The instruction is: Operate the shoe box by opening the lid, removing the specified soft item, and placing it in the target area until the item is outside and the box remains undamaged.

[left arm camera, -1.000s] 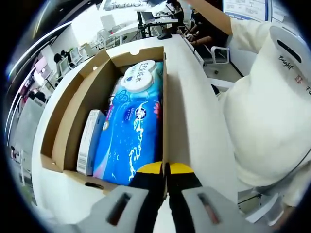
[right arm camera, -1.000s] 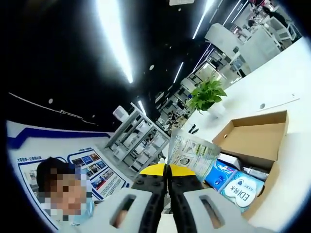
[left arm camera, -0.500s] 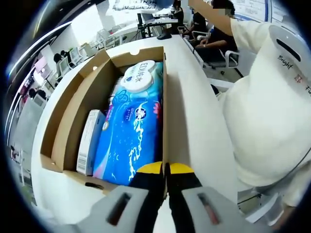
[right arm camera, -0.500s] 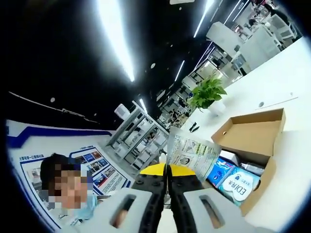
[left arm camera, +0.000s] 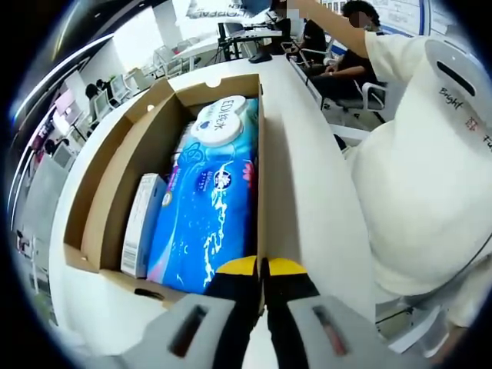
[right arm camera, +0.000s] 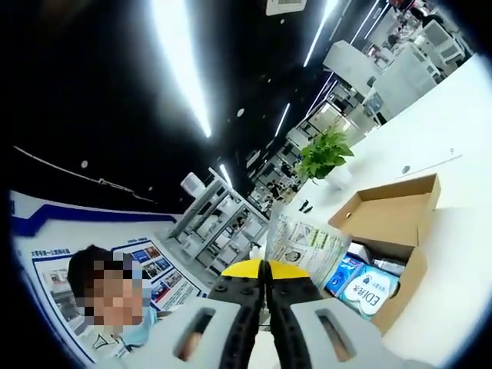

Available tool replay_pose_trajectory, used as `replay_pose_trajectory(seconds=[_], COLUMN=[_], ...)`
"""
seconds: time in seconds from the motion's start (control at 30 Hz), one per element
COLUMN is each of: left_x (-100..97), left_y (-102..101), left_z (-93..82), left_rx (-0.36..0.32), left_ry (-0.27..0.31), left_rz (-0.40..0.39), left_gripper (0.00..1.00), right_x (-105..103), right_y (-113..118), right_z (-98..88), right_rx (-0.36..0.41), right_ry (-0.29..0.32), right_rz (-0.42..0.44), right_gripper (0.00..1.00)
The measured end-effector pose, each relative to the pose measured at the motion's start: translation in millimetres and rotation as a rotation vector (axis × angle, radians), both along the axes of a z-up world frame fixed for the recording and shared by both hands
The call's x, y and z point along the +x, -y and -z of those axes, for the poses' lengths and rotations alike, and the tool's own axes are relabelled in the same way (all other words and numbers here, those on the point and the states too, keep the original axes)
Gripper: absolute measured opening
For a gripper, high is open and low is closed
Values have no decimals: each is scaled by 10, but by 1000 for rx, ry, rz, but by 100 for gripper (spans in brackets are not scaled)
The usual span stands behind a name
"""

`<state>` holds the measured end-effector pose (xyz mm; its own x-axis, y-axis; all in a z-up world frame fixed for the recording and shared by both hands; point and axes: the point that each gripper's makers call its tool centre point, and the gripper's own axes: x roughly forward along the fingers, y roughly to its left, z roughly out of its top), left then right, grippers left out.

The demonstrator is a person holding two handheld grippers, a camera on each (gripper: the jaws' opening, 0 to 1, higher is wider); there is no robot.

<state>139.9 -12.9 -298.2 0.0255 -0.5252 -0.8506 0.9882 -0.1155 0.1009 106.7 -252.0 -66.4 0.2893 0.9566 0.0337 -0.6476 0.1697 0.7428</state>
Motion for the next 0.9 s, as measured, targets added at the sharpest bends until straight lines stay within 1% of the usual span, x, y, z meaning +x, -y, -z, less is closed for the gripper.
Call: replay_pose_trajectory(seconds=[0.17, 0.23, 0.37, 0.57, 0.63, 0.77, 0.83, 0.9], left_x=[-2, -4, -6, -5, -4, 1, 2, 2], left_y=[-2, -1, 0, 4, 5, 6, 7, 8], left_z=[-1, 1, 5, 7, 7, 6, 6, 5], left_rx=[-3, -3, -2, -4, -5, -4, -3, -4], left_ry=[3, 2, 1, 4, 6, 5, 3, 3], left_rz=[0, 0, 0, 0, 1, -1, -1, -1], left_gripper=[2, 2, 2, 2, 2, 2, 2, 2], right_x=[46, 87, 99, 86, 71, 32, 76, 95], right_y=[92, 165, 245, 360, 379, 375, 434, 487], right_z=[98, 130, 211, 425, 462, 589, 661, 698], right_rx=[-7, 1, 18, 19, 20, 21, 10, 20], right_ry=[-15, -24, -41, -59, -58, -87, -97, -104], right_rz=[12, 15, 16, 8, 6, -5, 8, 2], right_gripper=[0, 0, 0, 0, 0, 0, 0, 0])
